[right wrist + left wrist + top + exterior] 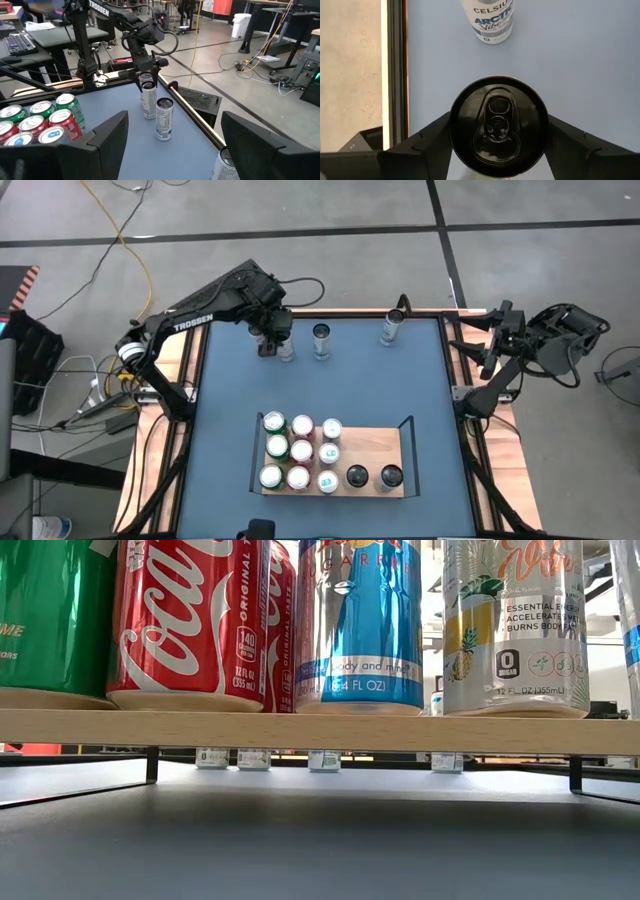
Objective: Place canned beverage on shelf
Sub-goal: Put the right white-yellow soda can on the shelf aligned with the other white-yellow soda can
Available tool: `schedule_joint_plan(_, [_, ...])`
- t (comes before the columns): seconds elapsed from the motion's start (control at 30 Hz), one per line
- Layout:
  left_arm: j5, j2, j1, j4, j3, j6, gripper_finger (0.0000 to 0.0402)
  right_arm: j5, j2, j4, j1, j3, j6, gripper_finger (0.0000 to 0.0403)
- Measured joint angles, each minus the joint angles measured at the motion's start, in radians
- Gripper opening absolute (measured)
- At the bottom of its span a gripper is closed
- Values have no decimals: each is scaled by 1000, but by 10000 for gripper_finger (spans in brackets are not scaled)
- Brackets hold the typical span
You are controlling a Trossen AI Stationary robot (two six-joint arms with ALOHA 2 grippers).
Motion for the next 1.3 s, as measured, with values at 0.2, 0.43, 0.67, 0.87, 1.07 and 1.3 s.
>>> schedule_joint_plan(0.2, [0, 0, -3, 8, 4, -138, 237, 0, 0, -18, 0, 0, 1, 301])
schedule_joint_plan(0.43, [-3, 0, -30, -46, 90, -246, 237, 0, 0, -21, 0, 0, 1, 301])
schedule_joint_plan(0.67, [-125, 0, -151, -124, 254, -275, 237, 0, 0, -30, 0, 0, 1, 301])
schedule_joint_plan(0.87, [-200, 0, -264, -162, 408, -328, 250, 0, 0, -38, 0, 0, 1, 301])
schedule_joint_plan(1.07, [-272, 0, -378, -165, 523, -387, 250, 0, 0, -54, 0, 0, 1, 301])
schedule_joint_plan(1.3, [-371, -1, -501, -155, 564, -494, 250, -1, 0, -58, 0, 0, 2, 301])
